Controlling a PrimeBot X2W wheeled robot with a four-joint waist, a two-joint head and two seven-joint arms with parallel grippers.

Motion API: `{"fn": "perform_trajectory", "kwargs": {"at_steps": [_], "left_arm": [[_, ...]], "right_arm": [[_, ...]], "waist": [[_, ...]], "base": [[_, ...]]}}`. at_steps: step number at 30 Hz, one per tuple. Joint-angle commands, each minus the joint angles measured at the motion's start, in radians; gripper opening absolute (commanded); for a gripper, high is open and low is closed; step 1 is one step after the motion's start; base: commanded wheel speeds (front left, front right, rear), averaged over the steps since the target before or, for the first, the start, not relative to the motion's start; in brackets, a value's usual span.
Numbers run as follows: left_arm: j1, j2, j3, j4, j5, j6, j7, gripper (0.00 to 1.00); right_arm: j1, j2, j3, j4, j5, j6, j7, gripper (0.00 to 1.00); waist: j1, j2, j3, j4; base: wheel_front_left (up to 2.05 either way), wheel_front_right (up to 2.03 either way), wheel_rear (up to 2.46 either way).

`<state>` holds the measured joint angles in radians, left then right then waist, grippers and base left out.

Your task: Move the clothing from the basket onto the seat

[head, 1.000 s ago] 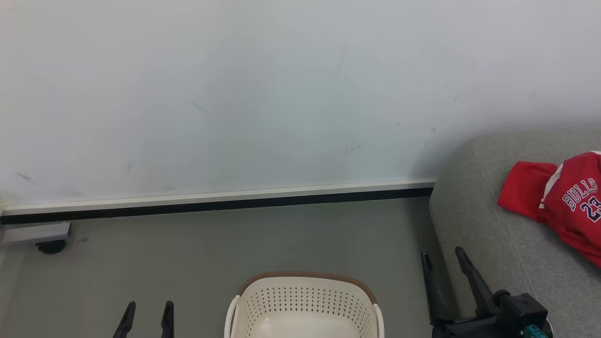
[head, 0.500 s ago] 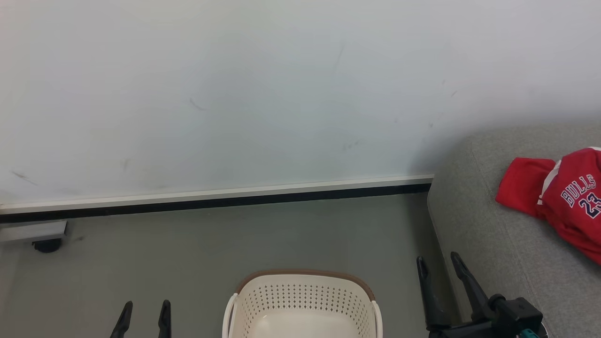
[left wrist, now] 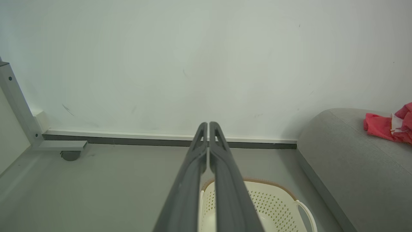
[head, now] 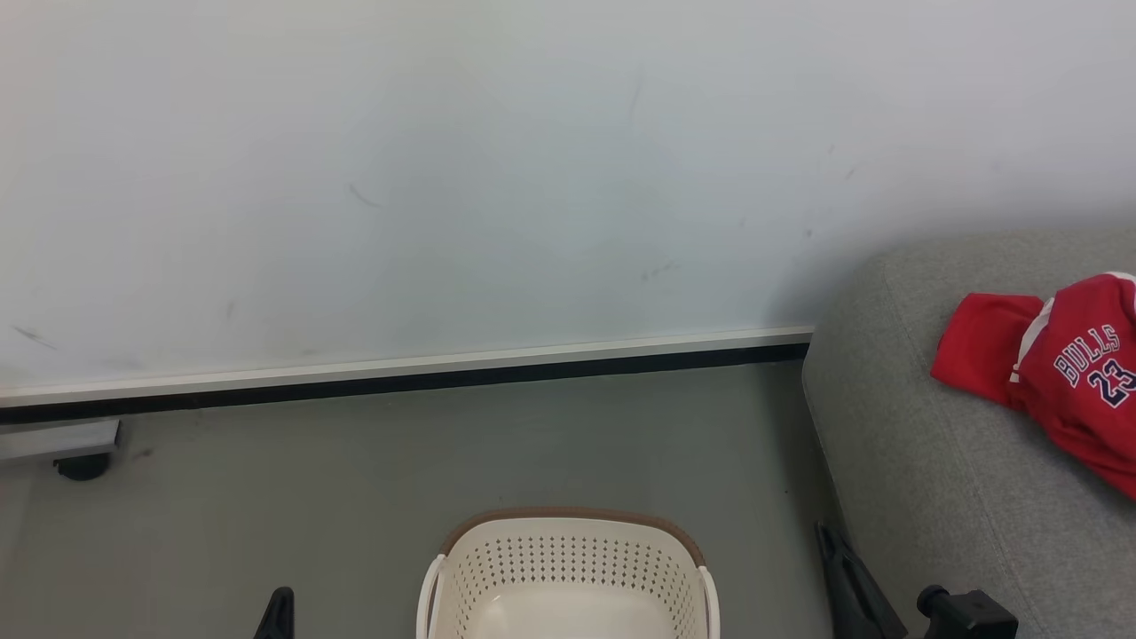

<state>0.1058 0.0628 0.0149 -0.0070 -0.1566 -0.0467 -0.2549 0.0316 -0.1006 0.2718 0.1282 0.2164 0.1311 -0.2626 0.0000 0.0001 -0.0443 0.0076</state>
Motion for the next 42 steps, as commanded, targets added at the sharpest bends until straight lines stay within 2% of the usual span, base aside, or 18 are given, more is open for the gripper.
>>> {"fn": "perform_trajectory", "kwargs": {"at_steps": [1,19,42], "left_arm": [[-0.007,0.003,0.004,-0.003,-0.029,-0.002,0.006,0.00],[-0.065,-0.001,0.020,0.061,-0.382,-0.023,0.075,0.00],[-0.117,-0.004,0.034,0.121,-0.706,-0.041,0.138,0.00]], "right_arm": [[-0.009,0.000,-0.005,-0.011,0.028,0.000,0.005,0.00],[-0.075,-0.011,-0.077,0.052,0.392,0.000,0.095,0.00],[-0.131,-0.012,-0.155,0.105,0.712,0.000,0.184,0.00]], "waist": [[0.0000,-0.0001,0.000,0.000],[0.0000,-0.0001,0.008,-0.001],[0.0000,-0.0001,0.016,-0.002]], "base": [[0.00,0.00,0.00],[0.00,0.00,0.00],[0.00,0.00,0.00]]}}
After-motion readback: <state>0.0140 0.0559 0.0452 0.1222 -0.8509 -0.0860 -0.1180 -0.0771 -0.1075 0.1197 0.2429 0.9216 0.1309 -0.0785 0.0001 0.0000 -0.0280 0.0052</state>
